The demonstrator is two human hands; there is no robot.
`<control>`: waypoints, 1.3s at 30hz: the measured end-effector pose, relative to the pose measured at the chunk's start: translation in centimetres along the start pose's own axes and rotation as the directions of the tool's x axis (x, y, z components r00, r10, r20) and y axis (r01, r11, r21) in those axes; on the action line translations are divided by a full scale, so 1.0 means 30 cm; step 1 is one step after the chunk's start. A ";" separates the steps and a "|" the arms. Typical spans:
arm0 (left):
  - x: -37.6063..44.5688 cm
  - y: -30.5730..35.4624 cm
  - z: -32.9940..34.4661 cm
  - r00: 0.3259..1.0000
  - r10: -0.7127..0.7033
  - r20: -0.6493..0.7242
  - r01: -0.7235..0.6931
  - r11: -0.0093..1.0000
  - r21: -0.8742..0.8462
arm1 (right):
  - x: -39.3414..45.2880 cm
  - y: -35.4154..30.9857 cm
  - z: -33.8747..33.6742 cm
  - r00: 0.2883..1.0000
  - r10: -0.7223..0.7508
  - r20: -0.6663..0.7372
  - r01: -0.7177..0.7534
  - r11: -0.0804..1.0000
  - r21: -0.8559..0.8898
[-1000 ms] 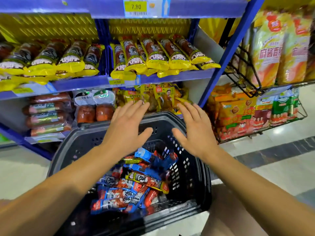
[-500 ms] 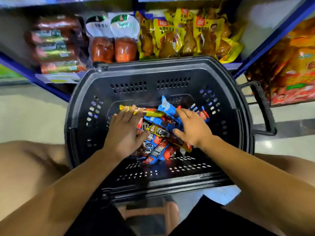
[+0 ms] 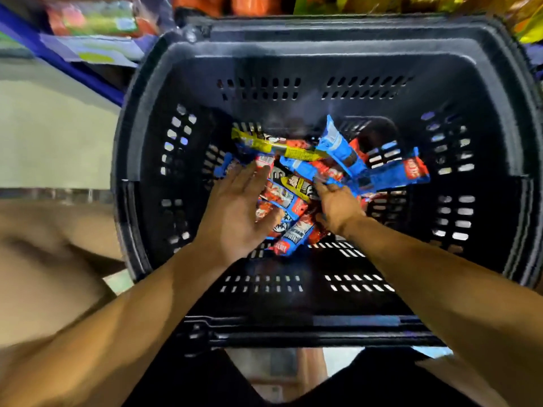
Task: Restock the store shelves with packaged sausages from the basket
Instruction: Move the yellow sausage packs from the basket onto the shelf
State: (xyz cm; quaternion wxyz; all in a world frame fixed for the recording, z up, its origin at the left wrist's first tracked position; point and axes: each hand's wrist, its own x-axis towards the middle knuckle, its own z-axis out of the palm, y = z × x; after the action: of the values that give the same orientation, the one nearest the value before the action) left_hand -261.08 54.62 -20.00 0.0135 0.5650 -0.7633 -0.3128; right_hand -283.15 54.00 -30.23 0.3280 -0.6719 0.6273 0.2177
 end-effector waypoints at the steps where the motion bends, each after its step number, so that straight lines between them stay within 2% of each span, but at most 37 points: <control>1: 0.002 0.000 -0.001 1.000 -0.006 -0.011 0.006 1.000 -0.024 | 0.005 -0.002 0.004 1.000 0.002 -0.017 -0.002 1.000 -0.016; 8: -0.002 0.007 -0.007 0.999 -0.026 -0.044 0.022 0.995 -0.098 | -0.002 -0.034 0.006 0.997 0.064 -0.029 -0.064 0.998 0.008; 10: 0.002 0.002 -0.008 0.998 -0.061 -0.035 0.056 0.989 -0.140 | -0.021 -0.034 -0.013 0.996 0.083 -0.015 -0.082 0.994 0.079; 13: 0.013 -0.005 -0.008 0.989 -0.145 -0.012 0.136 0.953 -0.271 | -0.053 -0.036 -0.067 1.000 -0.005 -0.029 0.010 0.982 0.187; 15: 0.021 -0.004 -0.018 0.969 -0.247 -0.007 0.222 0.882 -0.415 | -0.090 -0.053 -0.115 0.986 -0.112 -0.125 0.141 0.954 0.263; 18: 0.035 -0.015 -0.040 0.926 -0.374 0.056 0.335 0.742 -0.581 | -0.174 -0.099 -0.183 0.899 -0.274 -0.341 0.383 0.869 0.312; 19: 0.041 -0.025 -0.044 0.912 -0.397 0.103 0.367 0.675 -0.640 | -0.200 -0.112 -0.198 0.868 -0.305 -0.392 0.433 0.852 0.295; 21: 0.051 -0.034 -0.056 0.877 -0.439 0.196 0.408 0.465 -0.786 | -0.233 -0.126 -0.218 0.837 -0.321 -0.443 0.461 0.849 0.257; 23: 0.057 -0.039 -0.069 0.862 -0.469 0.191 0.375 0.338 -0.863 | -0.243 -0.115 -0.236 0.825 -0.269 -0.497 0.431 0.868 0.245; 26: 0.055 -0.042 -0.084 0.850 -0.501 0.161 0.325 0.258 -0.910 | -0.232 -0.051 -0.258 0.783 0.008 -0.622 0.261 0.903 0.340; 27: 0.053 -0.044 -0.087 0.852 -0.494 0.172 0.319 0.232 -0.919 | -0.230 -0.027 -0.264 0.773 0.128 -0.621 0.211 0.872 0.442; 28: 0.050 -0.045 -0.091 0.862 -0.472 0.188 0.319 0.214 -0.923 | -0.230 -0.005 -0.270 0.793 0.242 -0.558 0.181 0.782 0.597; 29: 0.046 -0.043 -0.095 0.875 -0.440 0.203 0.319 0.208 -0.924 | -0.232 0.009 -0.281 0.845 0.317 -0.430 0.166 0.610 0.775; 30: 0.042 -0.040 -0.097 0.889 -0.405 0.212 0.322 0.224 -0.920 | -0.226 0.021 -0.288 0.905 0.313 -0.287 0.149 0.399 0.905; 31: 0.039 -0.036 -0.096 0.903 -0.372 0.214 0.331 0.288 -0.898 | -0.218 0.034 -0.291 0.940 0.273 -0.204 0.139 0.241 0.961; 32: 0.036 -0.034 -0.094 0.915 -0.339 0.217 0.348 0.395 -0.850 | -0.208 0.047 -0.293 0.950 0.245 -0.194 0.151 0.186 0.971; 34: 0.029 -0.027 -0.086 0.921 -0.267 0.284 0.389 0.607 -0.693 | -0.194 0.052 -0.293 0.950 0.217 -0.224 0.189 0.170 0.967; 35: 0.024 -0.024 -0.078 0.912 -0.227 0.341 0.400 0.678 -0.617 | -0.189 0.045 -0.290 0.953 0.199 -0.229 0.198 0.166 0.966; 37: 0.008 -0.018 -0.055 0.887 -0.175 0.426 0.392 0.774 -0.498 | -0.169 0.023 -0.273 0.966 0.138 -0.220 0.193 0.183 0.964; 39: -0.016 -0.015 -0.035 0.882 -0.185 0.433 0.373 0.835 -0.404 | -0.136 0.000 -0.255 0.975 0.100 -0.199 0.171 0.239 0.956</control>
State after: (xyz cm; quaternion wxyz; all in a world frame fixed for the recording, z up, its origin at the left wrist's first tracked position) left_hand -260.14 54.47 -19.22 -0.0415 0.5804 -0.5582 -0.5914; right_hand -284.54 51.40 -22.07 0.6057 -0.3596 0.6440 -0.2984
